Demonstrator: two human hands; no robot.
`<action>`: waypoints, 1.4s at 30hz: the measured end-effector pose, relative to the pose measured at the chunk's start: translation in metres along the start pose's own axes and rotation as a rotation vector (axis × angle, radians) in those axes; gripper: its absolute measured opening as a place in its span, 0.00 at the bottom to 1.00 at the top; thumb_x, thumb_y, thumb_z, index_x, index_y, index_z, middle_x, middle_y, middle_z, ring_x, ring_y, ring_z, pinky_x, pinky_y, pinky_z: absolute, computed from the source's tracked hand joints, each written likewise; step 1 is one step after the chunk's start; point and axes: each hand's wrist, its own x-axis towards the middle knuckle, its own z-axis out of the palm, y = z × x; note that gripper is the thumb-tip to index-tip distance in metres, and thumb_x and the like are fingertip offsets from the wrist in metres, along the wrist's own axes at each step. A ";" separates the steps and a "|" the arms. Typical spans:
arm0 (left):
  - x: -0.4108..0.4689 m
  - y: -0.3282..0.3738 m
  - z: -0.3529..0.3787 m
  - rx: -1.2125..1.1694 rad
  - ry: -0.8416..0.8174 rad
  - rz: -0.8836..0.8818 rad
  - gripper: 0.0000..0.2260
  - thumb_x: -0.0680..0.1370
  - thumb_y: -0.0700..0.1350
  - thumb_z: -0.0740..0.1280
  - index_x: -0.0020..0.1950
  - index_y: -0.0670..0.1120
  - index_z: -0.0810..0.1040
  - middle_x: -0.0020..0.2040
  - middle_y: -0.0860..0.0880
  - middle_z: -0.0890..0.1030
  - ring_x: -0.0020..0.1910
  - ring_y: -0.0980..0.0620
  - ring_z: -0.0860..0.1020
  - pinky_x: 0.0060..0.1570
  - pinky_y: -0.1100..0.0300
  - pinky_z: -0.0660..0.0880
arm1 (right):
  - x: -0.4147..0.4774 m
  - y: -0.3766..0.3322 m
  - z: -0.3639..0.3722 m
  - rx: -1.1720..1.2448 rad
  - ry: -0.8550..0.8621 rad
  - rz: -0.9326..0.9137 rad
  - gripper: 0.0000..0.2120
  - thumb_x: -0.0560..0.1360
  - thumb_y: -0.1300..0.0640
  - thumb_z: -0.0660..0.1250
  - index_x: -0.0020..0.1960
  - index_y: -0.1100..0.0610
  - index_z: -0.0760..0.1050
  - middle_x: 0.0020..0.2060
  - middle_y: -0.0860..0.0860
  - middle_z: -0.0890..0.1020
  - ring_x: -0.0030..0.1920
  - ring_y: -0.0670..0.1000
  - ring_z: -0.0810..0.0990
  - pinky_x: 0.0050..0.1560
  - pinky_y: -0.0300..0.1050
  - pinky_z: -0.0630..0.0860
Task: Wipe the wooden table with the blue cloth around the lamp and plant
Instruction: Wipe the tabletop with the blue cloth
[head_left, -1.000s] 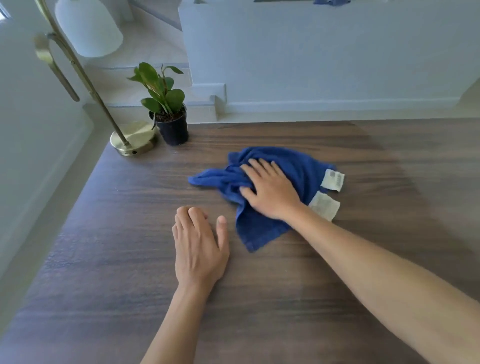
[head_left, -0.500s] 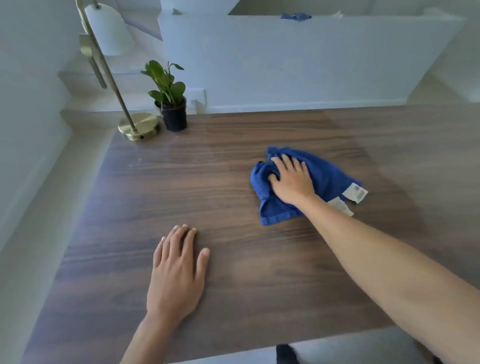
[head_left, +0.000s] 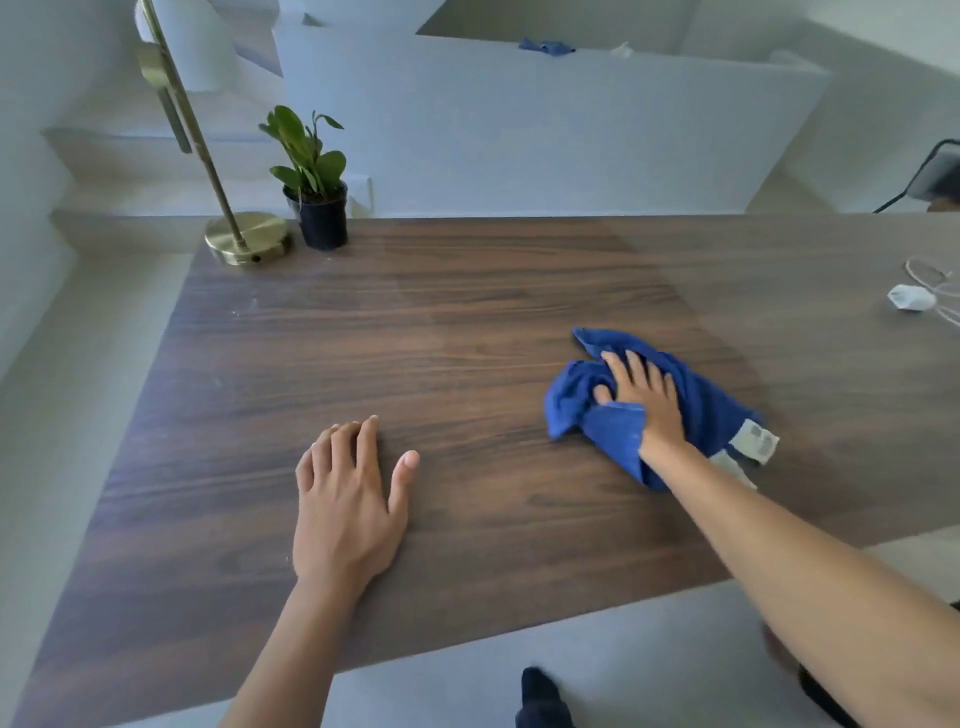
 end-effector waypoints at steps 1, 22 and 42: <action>0.000 0.000 0.000 -0.012 0.010 0.000 0.32 0.79 0.64 0.44 0.71 0.44 0.66 0.65 0.45 0.72 0.69 0.44 0.65 0.69 0.48 0.60 | 0.003 -0.028 0.008 0.004 0.021 0.005 0.32 0.77 0.39 0.48 0.78 0.51 0.54 0.77 0.56 0.59 0.75 0.60 0.59 0.74 0.56 0.51; -0.010 -0.004 -0.010 -0.539 0.241 -0.174 0.33 0.78 0.63 0.43 0.73 0.44 0.65 0.68 0.45 0.70 0.67 0.47 0.68 0.65 0.58 0.58 | -0.135 -0.160 0.035 -0.018 0.027 -0.481 0.36 0.73 0.32 0.51 0.73 0.52 0.68 0.74 0.57 0.68 0.72 0.63 0.67 0.70 0.67 0.61; 0.002 -0.008 -0.012 -0.495 0.245 -0.260 0.34 0.76 0.66 0.47 0.75 0.48 0.64 0.74 0.49 0.67 0.75 0.49 0.59 0.73 0.49 0.56 | -0.144 -0.143 0.017 -0.028 -0.107 -0.761 0.39 0.71 0.26 0.50 0.78 0.41 0.50 0.79 0.43 0.44 0.79 0.51 0.39 0.75 0.61 0.38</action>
